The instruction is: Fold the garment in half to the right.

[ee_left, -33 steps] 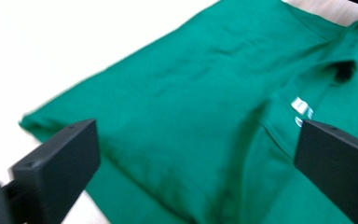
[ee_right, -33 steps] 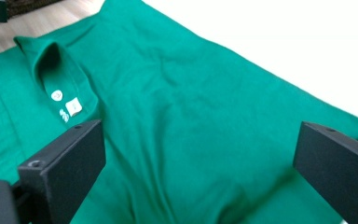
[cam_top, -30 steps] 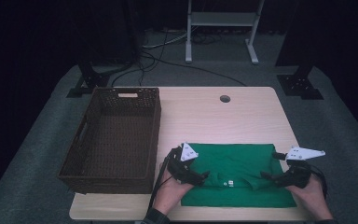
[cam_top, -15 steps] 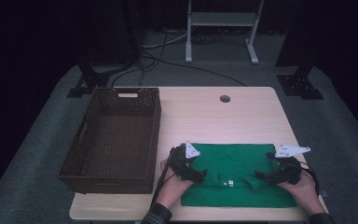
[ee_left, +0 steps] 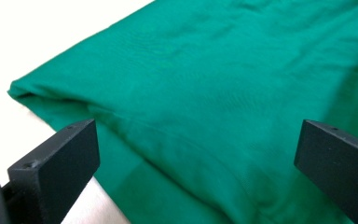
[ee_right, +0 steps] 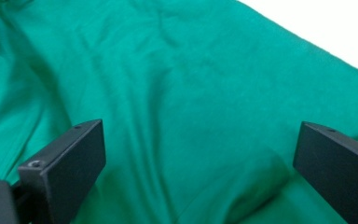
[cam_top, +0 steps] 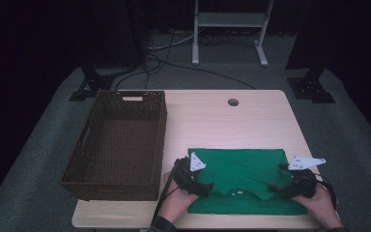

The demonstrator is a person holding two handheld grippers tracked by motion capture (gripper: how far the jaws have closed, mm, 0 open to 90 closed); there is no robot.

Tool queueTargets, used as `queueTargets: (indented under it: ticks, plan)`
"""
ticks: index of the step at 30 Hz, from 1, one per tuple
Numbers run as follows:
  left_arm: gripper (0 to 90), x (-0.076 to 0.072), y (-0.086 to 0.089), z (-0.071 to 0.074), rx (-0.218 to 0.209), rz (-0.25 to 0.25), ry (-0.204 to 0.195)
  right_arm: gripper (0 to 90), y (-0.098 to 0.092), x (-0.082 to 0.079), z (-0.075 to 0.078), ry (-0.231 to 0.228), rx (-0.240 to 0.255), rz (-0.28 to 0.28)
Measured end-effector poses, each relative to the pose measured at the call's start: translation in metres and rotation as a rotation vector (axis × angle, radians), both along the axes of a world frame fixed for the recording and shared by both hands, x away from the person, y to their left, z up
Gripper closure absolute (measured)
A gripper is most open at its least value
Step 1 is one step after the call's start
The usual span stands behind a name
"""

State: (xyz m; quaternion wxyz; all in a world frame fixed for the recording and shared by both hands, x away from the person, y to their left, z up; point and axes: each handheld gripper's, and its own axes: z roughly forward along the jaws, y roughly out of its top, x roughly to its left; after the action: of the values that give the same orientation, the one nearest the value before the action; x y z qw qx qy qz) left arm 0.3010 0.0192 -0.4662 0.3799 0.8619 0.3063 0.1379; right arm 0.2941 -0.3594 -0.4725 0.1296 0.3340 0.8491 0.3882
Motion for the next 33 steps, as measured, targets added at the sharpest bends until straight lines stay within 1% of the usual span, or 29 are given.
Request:
queueTargets:
  ticks: [4,7,8,9,12,16,18,19,20,22,23,24,25,26,28,31,33]
  plan:
    - [0.0,-0.007,0.004,-0.001,0.004,-0.007,0.008,1.6,-0.003,-0.012,0.001,-0.003,0.002,0.004]
    - [0.0,-0.007,0.004,0.003,-0.009,-0.006,-0.005,1.6,-0.004,-0.017,0.002,-0.011,0.003,0.01]
    - [0.0,-0.007,0.004,0.003,-0.009,-0.006,-0.005,1.6,-0.003,-0.016,0.003,-0.013,0.007,0.011]
    - [0.0,-0.005,0.002,0.006,-0.021,-0.01,-0.013,1.6,-0.002,-0.014,0.004,-0.016,0.01,0.013]
    - [0.0,-0.001,-0.003,0.007,-0.021,-0.019,-0.017,1.6,0.003,-0.005,0.004,-0.023,0.01,0.022]
    - [0.0,0.009,-0.018,0.005,-0.007,-0.051,-0.033,1.6,0.013,0.008,0.002,-0.026,-0.003,0.048]
    - [0.0,0.012,-0.021,0.004,-0.005,-0.057,-0.04,1.6,0.017,0.015,-0.001,-0.018,-0.008,0.059]
    - [0.0,0.018,-0.025,0.002,0.0,-0.062,-0.043,1.7,0.019,0.018,-0.003,-0.01,-0.011,0.062]
    - [0.0,0.02,-0.027,0.001,-0.005,-0.064,-0.04,1.7,0.021,0.021,-0.004,-0.008,-0.016,0.066]
    - [0.0,0.025,-0.03,-0.004,-0.003,-0.071,-0.021,1.7,0.024,0.026,-0.007,-0.001,-0.028,0.072]
    - [0.0,0.027,-0.031,-0.006,0.009,-0.075,-0.01,1.7,0.025,0.027,-0.009,0.001,-0.035,0.074]
    - [0.0,0.027,-0.031,-0.006,0.009,-0.075,-0.01,1.7,0.026,0.028,-0.01,0.001,-0.041,0.076]
    - [0.0,0.03,-0.032,-0.013,0.028,-0.08,0.02,1.6,0.027,0.028,-0.011,0.003,-0.044,0.077]
    - [0.0,0.031,-0.033,-0.015,0.039,-0.084,0.026,1.6,0.027,0.029,-0.011,0.0,-0.049,0.077]
    - [0.0,0.03,-0.033,-0.016,0.047,-0.089,0.02,1.6,0.027,0.028,-0.011,-0.002,-0.055,0.076]
    - [0.0,0.028,-0.032,-0.015,0.056,-0.098,0.027,1.7,0.028,0.024,-0.012,-0.012,-0.075,0.076]
    - [0.0,0.027,-0.031,-0.015,0.059,-0.1,0.028,1.7,0.029,0.022,-0.012,-0.006,-0.074,0.075]
